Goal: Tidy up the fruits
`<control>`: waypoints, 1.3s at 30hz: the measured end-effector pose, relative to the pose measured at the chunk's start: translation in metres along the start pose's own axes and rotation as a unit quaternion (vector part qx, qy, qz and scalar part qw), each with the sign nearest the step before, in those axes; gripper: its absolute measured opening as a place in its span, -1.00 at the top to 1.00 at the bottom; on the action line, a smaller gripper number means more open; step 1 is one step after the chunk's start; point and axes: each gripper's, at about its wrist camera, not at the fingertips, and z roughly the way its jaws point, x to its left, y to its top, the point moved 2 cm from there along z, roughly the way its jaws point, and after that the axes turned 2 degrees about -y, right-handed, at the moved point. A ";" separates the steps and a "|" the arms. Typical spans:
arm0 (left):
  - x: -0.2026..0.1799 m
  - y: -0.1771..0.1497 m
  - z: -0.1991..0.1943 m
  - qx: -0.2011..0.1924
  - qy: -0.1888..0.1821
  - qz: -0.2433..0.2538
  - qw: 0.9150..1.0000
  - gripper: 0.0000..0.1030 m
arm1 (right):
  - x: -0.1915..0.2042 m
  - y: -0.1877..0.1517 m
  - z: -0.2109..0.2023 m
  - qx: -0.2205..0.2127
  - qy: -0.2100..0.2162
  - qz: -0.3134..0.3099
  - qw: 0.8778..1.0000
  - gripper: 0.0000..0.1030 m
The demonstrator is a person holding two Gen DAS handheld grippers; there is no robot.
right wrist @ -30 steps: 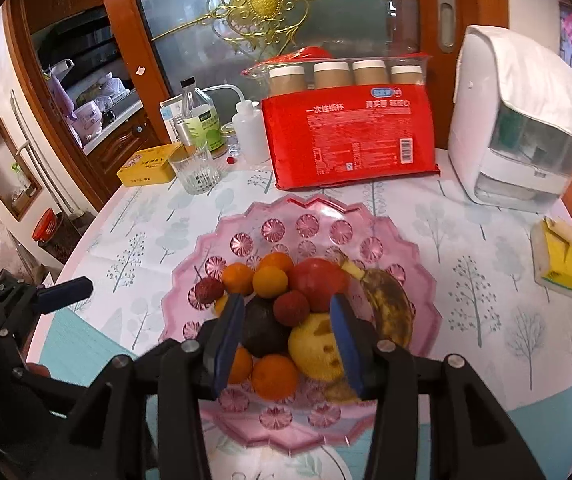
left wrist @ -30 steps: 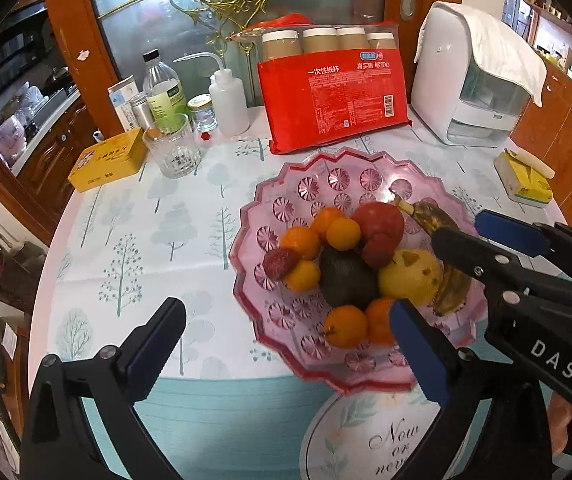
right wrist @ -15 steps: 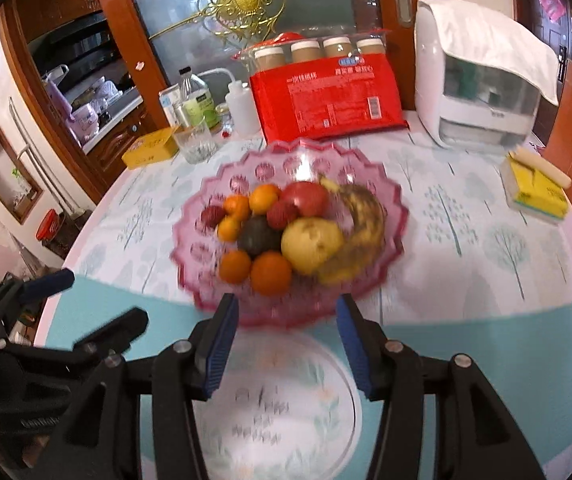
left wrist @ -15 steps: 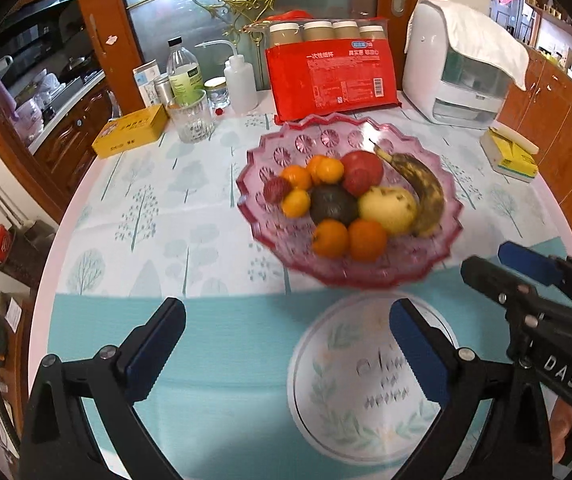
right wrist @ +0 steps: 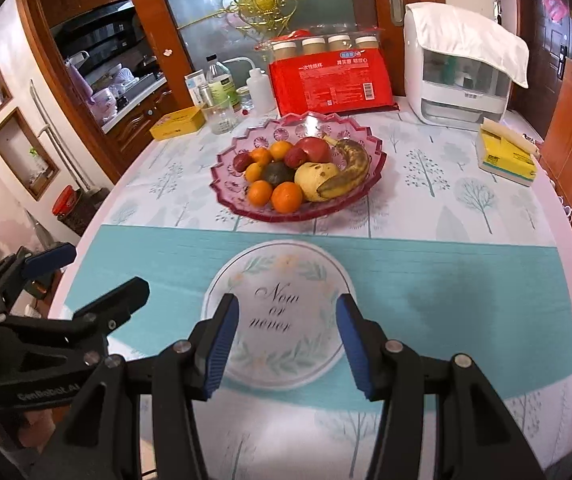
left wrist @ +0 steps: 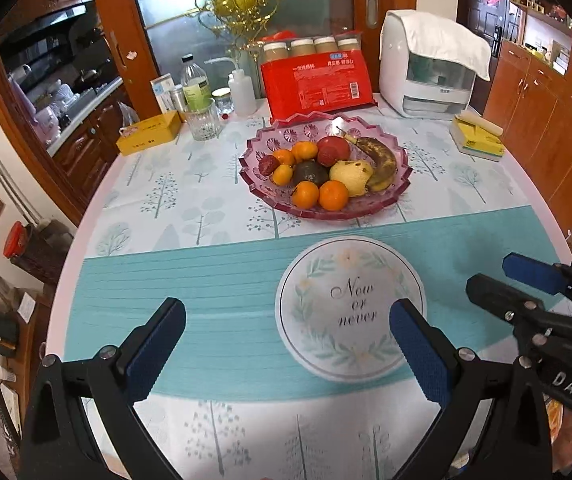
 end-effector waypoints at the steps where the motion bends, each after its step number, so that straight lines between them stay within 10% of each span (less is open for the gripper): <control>1: -0.001 -0.003 -0.008 -0.003 0.001 -0.003 1.000 -0.97 | 0.001 -0.002 -0.007 -0.001 0.002 0.001 1.000 0.00; 39: 0.002 -0.026 -0.039 0.012 -0.001 -0.054 0.998 -0.97 | 0.011 -0.020 -0.055 -0.028 0.002 -0.005 1.000 0.00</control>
